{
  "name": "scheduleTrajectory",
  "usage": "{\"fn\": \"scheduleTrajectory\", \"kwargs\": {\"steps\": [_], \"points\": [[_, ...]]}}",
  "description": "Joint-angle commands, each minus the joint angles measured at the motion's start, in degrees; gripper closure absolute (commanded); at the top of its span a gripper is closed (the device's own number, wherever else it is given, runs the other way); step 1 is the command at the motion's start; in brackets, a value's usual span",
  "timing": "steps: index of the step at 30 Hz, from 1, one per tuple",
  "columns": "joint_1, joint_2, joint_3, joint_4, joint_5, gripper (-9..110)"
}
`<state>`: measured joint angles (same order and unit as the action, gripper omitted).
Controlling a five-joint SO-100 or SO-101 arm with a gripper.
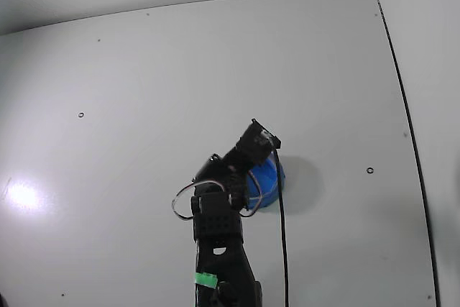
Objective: Grasp a block and put it in the bin.
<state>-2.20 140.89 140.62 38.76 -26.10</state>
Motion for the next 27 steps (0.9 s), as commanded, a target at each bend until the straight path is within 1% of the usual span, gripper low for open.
{"fn": "scheduleTrajectory", "kwargs": {"steps": [1,8,12,18,27], "points": [[0.5,2.5,1.0,-5.4,-3.2,101],[0.7,-9.2,1.5,-19.2,-3.4,101],[0.6,-15.0,1.8,-25.0,-4.0,101],[1.1,-19.2,1.8,-27.3,-4.0,101],[10.5,-19.1,1.8,-27.3,-4.1,101]]}}
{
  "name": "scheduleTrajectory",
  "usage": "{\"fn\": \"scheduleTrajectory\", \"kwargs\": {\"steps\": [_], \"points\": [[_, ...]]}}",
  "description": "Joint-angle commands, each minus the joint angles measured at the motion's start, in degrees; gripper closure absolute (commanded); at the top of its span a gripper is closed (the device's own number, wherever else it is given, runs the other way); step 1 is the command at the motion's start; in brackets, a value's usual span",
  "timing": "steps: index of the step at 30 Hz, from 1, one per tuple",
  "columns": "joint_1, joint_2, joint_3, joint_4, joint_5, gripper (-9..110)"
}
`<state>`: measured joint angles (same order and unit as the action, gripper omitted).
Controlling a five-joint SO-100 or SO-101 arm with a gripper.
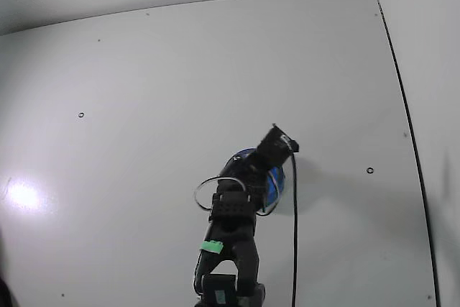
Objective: Grasp a block and put it in the bin.
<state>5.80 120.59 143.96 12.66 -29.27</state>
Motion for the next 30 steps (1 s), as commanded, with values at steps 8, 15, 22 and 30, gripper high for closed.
{"fn": "scheduleTrajectory", "kwargs": {"steps": [8,15,22,30], "points": [[3.5,1.4,-1.5,-1.1,-1.1,96],[4.0,1.5,-1.3,-1.1,-4.9,87],[3.5,4.4,-1.4,-1.1,-4.7,101],[3.4,27.2,3.3,-1.1,13.6,101]]}}
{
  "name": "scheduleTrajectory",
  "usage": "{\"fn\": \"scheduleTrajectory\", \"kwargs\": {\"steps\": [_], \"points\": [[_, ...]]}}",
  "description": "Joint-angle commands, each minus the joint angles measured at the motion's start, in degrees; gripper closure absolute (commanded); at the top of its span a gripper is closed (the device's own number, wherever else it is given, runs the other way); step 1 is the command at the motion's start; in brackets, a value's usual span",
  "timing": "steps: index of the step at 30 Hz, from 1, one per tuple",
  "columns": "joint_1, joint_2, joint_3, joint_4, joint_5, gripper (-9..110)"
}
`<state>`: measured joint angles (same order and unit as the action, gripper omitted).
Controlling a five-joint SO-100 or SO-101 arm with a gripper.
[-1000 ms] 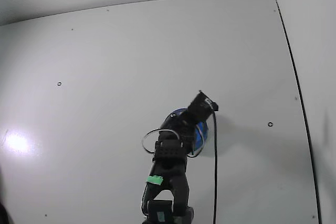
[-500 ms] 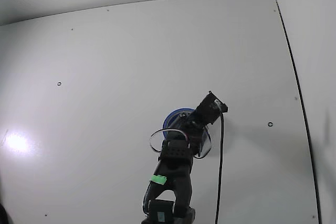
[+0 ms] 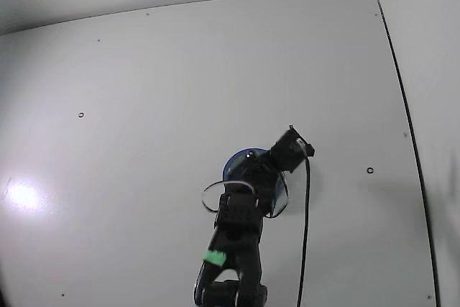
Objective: Grasp a block and put it in the bin.
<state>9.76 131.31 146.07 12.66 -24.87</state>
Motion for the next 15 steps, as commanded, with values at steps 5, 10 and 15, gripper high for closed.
{"fn": "scheduleTrajectory", "kwargs": {"steps": [5,10,15], "points": [[-0.1,37.3,8.3,-1.1,23.9,101],[0.1,56.7,16.3,-1.0,23.6,101],[0.1,61.5,20.7,2.2,20.9,101]]}}
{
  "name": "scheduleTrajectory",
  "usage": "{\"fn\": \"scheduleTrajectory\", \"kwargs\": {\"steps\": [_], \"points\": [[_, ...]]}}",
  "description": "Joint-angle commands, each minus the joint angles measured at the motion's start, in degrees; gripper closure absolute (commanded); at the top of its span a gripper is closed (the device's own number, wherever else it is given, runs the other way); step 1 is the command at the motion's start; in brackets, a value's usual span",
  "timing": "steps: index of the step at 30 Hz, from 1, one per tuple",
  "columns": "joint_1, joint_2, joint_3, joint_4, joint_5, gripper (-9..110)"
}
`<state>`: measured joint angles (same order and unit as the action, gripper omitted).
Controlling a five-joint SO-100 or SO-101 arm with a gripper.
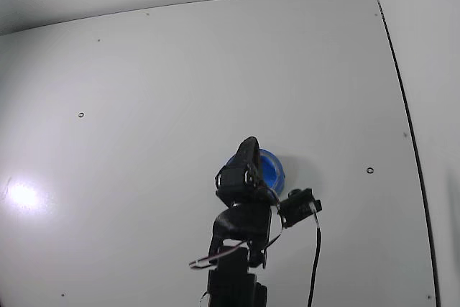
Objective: Grasp a block and put it in the bin.
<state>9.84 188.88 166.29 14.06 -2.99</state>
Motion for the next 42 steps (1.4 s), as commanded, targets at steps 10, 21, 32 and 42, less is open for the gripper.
{"fn": "scheduleTrajectory", "kwargs": {"steps": [10,21,32,42], "points": [[-0.6,-0.4,6.3,14.8,-1.2,102],[-1.0,-0.4,12.0,45.1,-1.8,101],[-11.0,-0.5,9.1,53.3,-2.3,101],[-11.6,-0.5,9.1,53.3,-2.3,101]]}}
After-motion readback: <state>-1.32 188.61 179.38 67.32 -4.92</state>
